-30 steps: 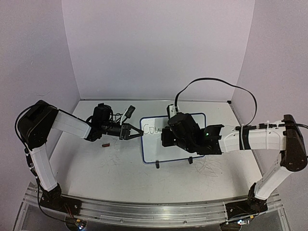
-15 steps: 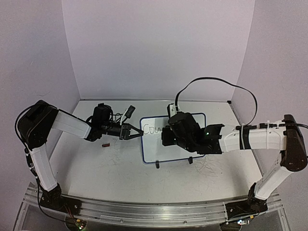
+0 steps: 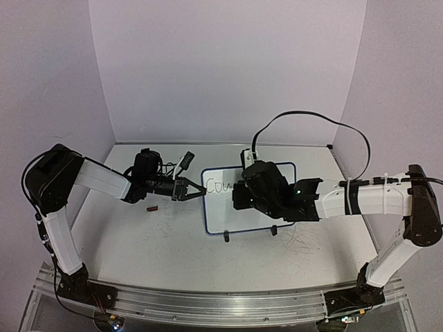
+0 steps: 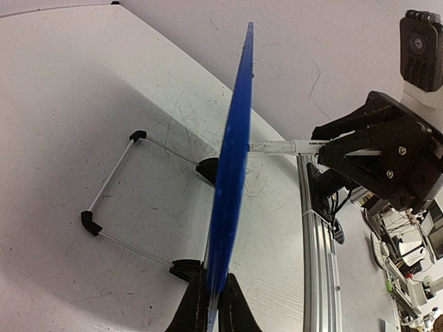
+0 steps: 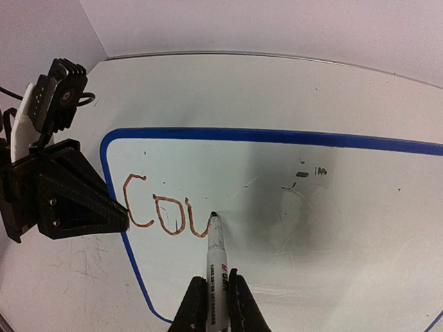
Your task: Write a sentence on the whiteboard
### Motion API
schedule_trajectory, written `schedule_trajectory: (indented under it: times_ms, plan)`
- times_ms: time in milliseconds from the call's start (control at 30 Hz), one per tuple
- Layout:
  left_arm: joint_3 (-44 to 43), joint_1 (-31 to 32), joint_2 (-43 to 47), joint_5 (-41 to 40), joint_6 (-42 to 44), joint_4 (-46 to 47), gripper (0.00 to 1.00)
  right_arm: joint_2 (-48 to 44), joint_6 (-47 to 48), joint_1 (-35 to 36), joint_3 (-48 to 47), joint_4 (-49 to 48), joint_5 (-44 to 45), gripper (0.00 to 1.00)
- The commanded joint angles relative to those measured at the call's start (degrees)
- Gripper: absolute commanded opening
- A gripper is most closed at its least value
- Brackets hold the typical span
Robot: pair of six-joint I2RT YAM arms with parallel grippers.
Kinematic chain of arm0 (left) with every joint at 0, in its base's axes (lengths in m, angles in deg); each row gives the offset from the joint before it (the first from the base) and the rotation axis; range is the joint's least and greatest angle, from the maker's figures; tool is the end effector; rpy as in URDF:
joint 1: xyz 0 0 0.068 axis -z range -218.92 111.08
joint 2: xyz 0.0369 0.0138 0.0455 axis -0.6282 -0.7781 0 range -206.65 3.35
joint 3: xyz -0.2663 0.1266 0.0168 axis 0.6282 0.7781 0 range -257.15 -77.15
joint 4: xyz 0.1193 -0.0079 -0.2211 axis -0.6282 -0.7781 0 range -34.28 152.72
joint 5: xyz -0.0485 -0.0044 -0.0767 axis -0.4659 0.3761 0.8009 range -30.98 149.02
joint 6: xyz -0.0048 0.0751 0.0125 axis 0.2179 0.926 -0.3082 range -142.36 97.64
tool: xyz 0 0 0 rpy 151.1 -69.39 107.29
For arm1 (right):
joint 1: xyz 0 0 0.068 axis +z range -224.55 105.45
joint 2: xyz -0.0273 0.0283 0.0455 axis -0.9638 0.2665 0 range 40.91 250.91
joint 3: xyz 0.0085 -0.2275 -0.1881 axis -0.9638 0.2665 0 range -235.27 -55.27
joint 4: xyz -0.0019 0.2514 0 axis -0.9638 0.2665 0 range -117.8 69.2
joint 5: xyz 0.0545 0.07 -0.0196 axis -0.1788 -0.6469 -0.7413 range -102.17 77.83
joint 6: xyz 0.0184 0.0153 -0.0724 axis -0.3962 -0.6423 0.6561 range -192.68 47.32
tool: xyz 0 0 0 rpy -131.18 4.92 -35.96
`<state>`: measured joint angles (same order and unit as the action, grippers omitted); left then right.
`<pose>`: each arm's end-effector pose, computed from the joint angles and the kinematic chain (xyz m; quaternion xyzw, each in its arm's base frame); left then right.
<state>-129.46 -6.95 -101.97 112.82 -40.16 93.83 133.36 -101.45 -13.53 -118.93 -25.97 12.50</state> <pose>0.3022 -0.2500 0.1977 0.3425 0.7020 -0.5502 0.2953 0.2081 0.3198 0.2726 -0.1340 0.8447 0.2101 0.4738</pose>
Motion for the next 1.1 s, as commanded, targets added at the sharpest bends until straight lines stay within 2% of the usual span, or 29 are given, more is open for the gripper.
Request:
schedule_trajectory:
  times_ms: [0, 1067]
  plan:
    - [0.4, 0.4, 1.7, 2.1, -0.6, -0.4, 0.0, -1.6, 0.1, -1.1, -2.4, -0.1, 2.9, 0.0]
    - [0.3, 0.3, 1.5, 2.1, -0.6, -0.5, 0.0, -1.0, -3.2, -0.5, 1.1, 0.2, -0.7, 0.0]
